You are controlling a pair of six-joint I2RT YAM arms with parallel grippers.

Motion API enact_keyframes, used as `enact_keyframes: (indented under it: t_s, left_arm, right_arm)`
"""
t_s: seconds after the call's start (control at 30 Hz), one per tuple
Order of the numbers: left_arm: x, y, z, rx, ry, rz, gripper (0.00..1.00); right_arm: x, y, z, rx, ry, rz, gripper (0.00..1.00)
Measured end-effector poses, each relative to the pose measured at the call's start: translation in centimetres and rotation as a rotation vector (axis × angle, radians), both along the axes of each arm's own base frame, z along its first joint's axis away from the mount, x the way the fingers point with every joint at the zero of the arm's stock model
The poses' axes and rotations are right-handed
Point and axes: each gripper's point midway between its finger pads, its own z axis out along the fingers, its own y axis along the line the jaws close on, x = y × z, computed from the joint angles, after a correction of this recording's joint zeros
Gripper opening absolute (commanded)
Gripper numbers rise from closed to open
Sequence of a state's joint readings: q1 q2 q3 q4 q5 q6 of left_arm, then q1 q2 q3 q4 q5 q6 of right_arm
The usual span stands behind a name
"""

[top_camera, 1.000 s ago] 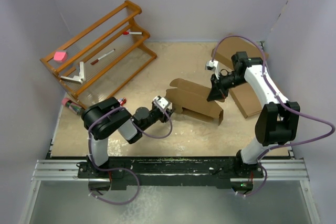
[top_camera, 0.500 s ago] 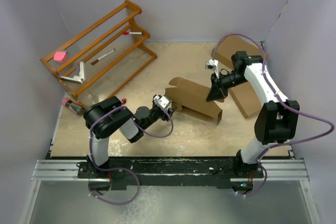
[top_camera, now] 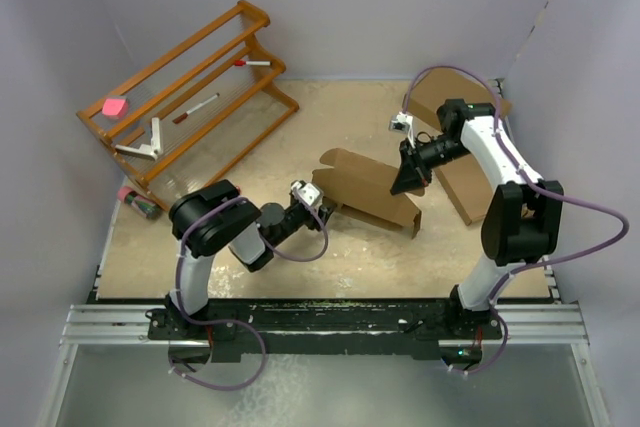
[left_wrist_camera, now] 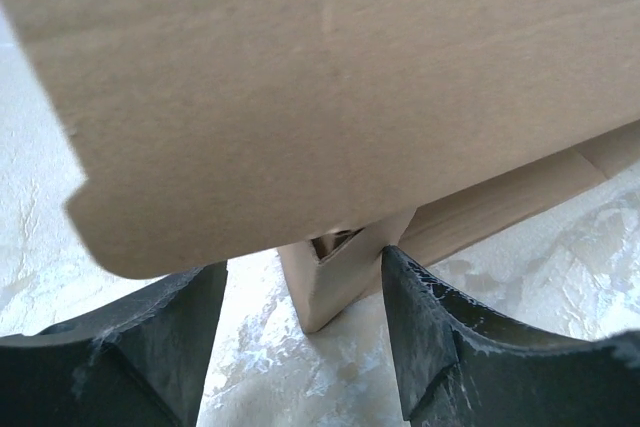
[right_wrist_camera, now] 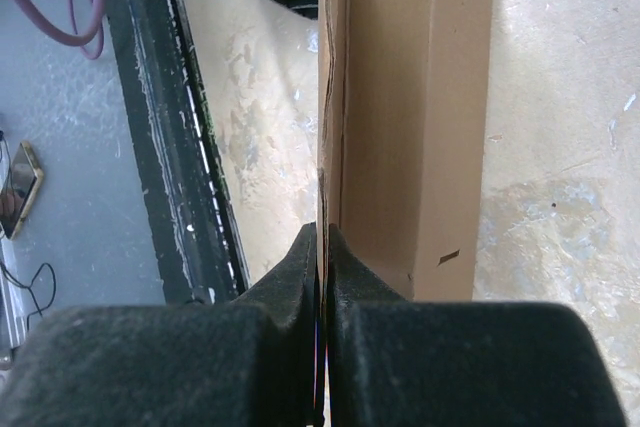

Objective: Fold the paper box

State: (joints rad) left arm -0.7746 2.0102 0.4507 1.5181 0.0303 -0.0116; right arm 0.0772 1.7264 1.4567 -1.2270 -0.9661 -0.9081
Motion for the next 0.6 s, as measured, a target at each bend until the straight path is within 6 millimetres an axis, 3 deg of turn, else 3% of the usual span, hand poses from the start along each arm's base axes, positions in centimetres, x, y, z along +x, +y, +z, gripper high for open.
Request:
enact_keyframes:
  t_s: [0.4,0.6]
  left_arm:
    - [1.2,-0.1,-0.2,-0.057,0.049,0.01,0.62]
    - [1.4,-0.8,0.3,-0.082,0.052,-0.008,0.48]
  right_arm:
    - [-0.2,0.3,-0.1,0.019,0.031,-0.001,0.0]
    - [-0.2,0.3,-0.1,0.022,0.039,0.001,0.0]
